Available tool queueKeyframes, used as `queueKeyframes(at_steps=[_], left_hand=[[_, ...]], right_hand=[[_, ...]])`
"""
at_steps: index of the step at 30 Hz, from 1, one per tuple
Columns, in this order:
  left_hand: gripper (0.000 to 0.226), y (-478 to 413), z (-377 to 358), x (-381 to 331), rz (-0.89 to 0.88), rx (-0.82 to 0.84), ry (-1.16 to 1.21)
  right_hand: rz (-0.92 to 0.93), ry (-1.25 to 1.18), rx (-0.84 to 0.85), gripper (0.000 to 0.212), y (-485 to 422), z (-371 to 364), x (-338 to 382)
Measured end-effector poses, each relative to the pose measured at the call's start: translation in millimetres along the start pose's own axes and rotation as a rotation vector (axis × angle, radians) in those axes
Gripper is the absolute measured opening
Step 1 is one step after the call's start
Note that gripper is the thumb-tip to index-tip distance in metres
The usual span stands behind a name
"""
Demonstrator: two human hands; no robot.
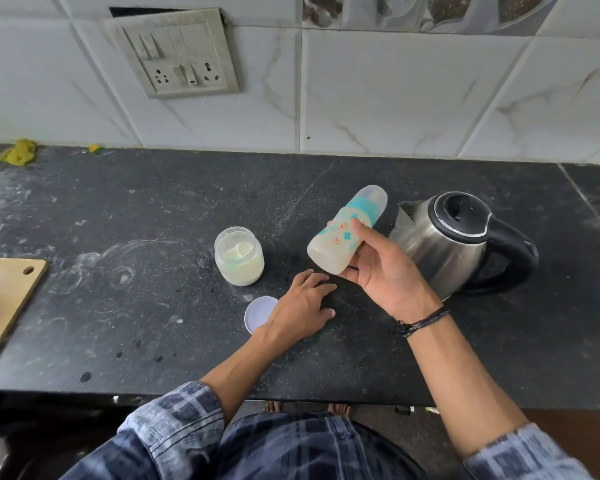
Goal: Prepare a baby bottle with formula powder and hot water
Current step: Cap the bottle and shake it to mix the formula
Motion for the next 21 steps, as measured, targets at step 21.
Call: queueKeyframes(at_steps=[21], left_hand=[[0.055, 42.9, 20.2, 32.3, -0.036, -0.071, -0.034]], right_hand=[[0.232, 0.647, -0.396, 0.030, -15.1, 3.0, -24.3]])
Point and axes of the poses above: each hand's wrist, its own y-axis away from the middle knuckle, its own z-axis out of the back of the hand, x = y × z, the point moved 2 cm from there along -y, towards the middle knuckle, and after that the axes turned 12 degrees about -z, right-handed, at the moved point
